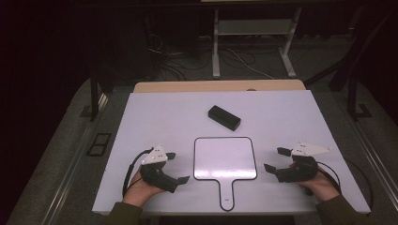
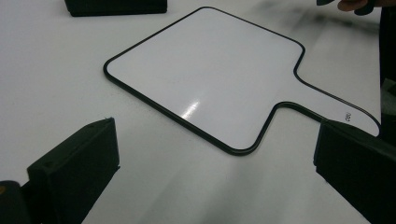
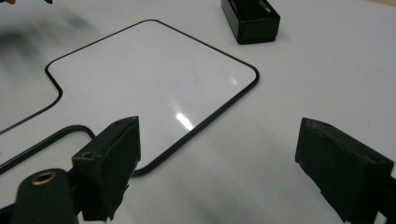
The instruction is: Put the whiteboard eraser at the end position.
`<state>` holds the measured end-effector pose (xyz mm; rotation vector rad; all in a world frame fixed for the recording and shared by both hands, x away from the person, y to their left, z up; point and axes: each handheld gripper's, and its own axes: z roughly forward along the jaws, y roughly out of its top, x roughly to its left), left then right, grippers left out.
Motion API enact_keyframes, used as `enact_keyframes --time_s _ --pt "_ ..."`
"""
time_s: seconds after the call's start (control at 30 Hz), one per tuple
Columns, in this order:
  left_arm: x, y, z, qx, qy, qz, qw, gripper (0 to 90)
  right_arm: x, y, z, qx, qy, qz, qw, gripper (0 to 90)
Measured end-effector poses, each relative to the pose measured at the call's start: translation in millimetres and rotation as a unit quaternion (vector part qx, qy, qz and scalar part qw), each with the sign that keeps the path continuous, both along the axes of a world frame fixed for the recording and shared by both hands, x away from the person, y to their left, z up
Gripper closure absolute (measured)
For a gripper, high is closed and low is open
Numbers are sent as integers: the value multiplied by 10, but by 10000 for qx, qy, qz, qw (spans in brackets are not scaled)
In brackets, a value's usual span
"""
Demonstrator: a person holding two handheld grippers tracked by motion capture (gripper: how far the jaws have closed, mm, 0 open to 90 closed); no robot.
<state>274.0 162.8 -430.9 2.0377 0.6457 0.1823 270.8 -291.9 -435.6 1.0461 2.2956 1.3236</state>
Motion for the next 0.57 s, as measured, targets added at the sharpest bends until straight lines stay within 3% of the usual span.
enact_keyframes --time_s 0.27,0.57 --pt "-3 3 -7 -5 10 20 10000 0 -103 -120 -78 1 121 -42 9999 129" --pt "0 2 -13 39 8 27 10000 0 -115 -138 -106 -62 158 9 9999 130"
